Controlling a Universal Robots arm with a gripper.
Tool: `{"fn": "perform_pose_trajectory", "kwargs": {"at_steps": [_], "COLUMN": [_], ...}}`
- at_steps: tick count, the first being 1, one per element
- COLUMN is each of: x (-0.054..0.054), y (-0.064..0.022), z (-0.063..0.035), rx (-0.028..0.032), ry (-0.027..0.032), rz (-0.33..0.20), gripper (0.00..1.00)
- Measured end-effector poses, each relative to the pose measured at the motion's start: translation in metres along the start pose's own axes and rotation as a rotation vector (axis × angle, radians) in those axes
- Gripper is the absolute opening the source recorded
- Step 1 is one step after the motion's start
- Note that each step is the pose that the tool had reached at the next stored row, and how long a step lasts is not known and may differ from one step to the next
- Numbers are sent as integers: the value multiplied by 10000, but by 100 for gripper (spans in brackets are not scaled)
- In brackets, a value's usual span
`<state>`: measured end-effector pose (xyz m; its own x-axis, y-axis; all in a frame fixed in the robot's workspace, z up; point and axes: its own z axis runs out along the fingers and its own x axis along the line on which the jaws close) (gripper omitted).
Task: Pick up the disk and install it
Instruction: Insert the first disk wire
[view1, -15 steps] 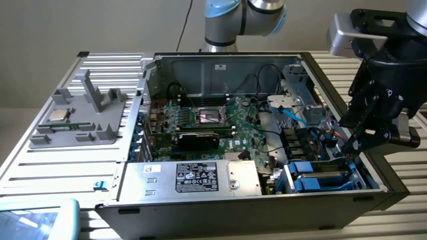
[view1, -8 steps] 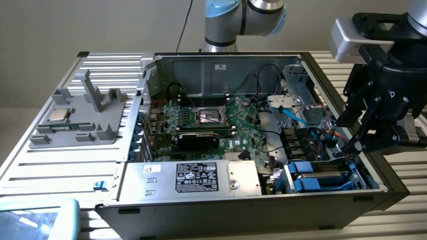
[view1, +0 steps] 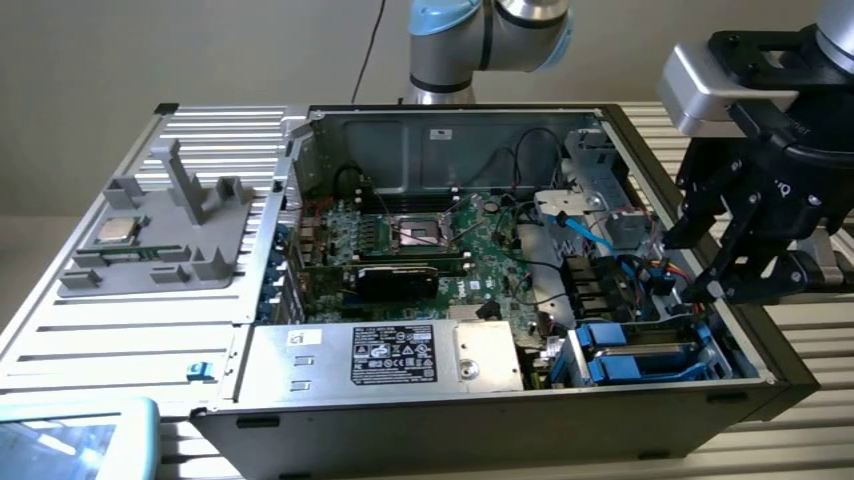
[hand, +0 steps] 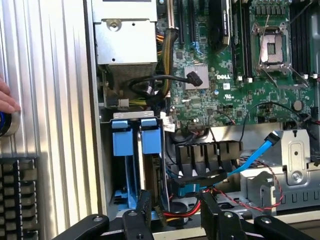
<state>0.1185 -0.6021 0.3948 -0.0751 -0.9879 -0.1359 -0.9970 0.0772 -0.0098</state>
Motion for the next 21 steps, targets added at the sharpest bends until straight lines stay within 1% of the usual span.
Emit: {"fn": "perform_pose_trajectory", "kwargs": {"at_steps": [1,2,4,7,9,11,12,14,17,18,21], "x": [0,1,7,19,32,53,66,87,109,115,142], "y": [0,-3,-9,-15,-22,-34,-40,-52,-73,-81,-99], "z": [2,4,7,18,22,22,22,21,19,18,17], "rx": [-26,-52,-100,-219,-278,-310,-326,-360,-395,-405,-447], "ry": [-41,-50,-52,-44,-43,-47,-62,-109,-203,-220,-223], "rz": [-60,-99,-177,-338,-414,-439,-443,-450,-472,-483,-537], "gripper": [52,52,52,52,52,52,52,52,52,52,52]}}
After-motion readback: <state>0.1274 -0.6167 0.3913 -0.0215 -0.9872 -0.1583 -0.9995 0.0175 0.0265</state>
